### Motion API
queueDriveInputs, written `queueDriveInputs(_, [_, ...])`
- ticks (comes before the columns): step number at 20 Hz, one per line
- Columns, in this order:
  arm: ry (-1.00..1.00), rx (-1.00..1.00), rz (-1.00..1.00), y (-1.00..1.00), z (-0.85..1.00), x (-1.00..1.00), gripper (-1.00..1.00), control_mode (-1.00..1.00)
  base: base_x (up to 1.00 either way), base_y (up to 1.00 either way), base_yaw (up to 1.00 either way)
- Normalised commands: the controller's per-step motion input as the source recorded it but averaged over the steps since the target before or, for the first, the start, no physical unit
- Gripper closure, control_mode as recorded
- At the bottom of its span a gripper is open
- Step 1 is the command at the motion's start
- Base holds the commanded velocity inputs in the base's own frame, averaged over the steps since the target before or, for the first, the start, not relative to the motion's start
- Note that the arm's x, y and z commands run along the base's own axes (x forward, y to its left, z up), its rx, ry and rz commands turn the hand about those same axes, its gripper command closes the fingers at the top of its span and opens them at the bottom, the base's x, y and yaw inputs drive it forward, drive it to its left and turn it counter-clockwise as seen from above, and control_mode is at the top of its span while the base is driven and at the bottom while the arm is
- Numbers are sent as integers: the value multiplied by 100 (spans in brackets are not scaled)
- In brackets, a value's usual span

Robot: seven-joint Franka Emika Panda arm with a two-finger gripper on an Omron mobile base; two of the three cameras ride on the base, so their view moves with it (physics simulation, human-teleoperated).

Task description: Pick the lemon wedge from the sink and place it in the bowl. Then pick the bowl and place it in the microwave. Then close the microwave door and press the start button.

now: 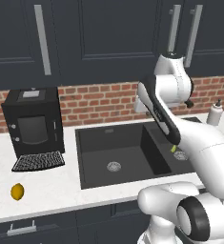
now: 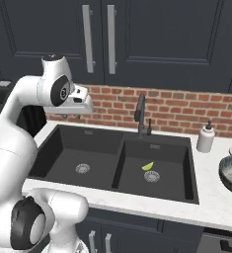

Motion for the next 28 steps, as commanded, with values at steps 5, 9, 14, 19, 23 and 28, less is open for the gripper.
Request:
queueDriveInputs(5, [-16,0,-8,-34,-16,-82,-100,-100,0,0,0])
queueDriveInputs(9, [-13,0,-11,-38,-27,-100,-100,-100,0,0,0])
queueDriveInputs(14, [-11,0,-15,-38,-33,-100,-100,-100,0,0,0])
queueDriveInputs(19, [-2,0,-21,-47,-18,-31,-100,-100,0,0,0])
queueDriveInputs(23, [0,1,-16,-57,-3,24,-100,-100,0,0,0])
queueDriveInputs(28, [0,3,-8,-64,-15,47,-100,-100,0,0,0])
